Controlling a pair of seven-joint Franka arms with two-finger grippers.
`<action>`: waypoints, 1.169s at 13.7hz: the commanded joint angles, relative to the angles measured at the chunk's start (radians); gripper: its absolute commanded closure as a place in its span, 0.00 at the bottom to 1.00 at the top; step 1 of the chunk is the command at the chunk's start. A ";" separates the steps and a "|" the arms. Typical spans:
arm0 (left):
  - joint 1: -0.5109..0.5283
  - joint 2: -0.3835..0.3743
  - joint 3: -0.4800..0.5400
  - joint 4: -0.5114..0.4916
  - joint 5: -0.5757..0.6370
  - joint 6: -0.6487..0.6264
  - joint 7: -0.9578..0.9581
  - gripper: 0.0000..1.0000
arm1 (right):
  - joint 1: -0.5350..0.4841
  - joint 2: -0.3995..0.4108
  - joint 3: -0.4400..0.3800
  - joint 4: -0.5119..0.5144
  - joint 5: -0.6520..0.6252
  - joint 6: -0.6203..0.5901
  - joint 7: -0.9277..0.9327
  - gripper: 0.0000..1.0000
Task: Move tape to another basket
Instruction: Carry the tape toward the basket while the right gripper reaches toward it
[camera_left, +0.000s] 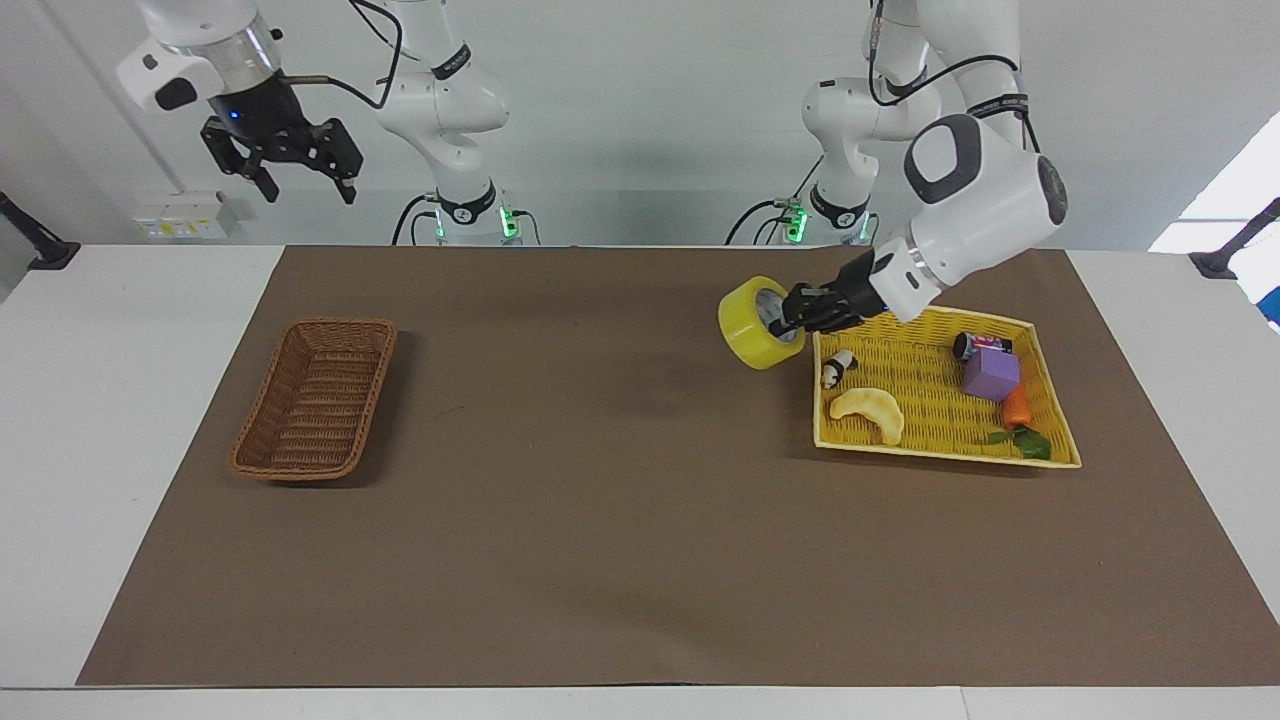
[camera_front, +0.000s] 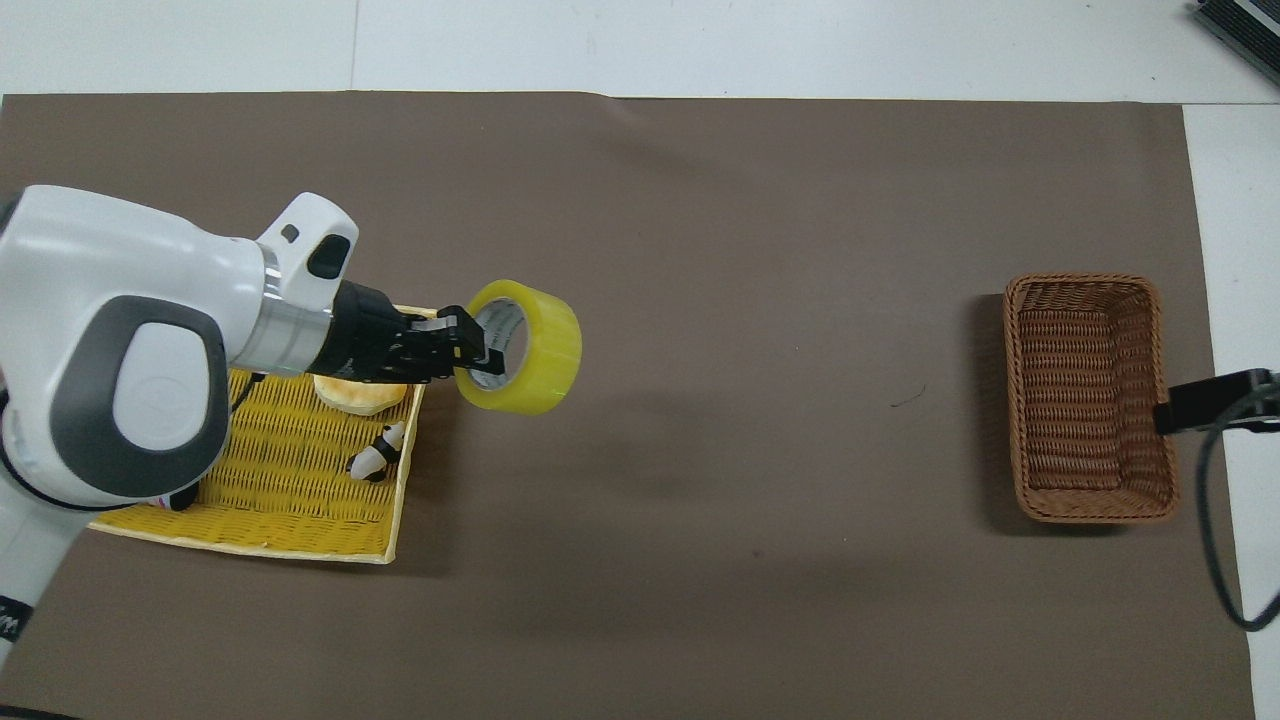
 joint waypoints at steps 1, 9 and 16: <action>-0.116 -0.024 0.016 -0.013 -0.025 0.065 -0.139 1.00 | 0.077 -0.017 0.009 -0.150 0.017 0.149 0.037 0.00; -0.364 0.059 0.016 -0.045 -0.019 0.381 -0.311 1.00 | 0.090 0.152 0.007 -0.258 0.418 0.421 0.098 0.00; -0.447 0.117 0.018 -0.026 0.052 0.432 -0.442 1.00 | 0.016 0.188 0.006 -0.266 0.718 0.409 0.167 0.00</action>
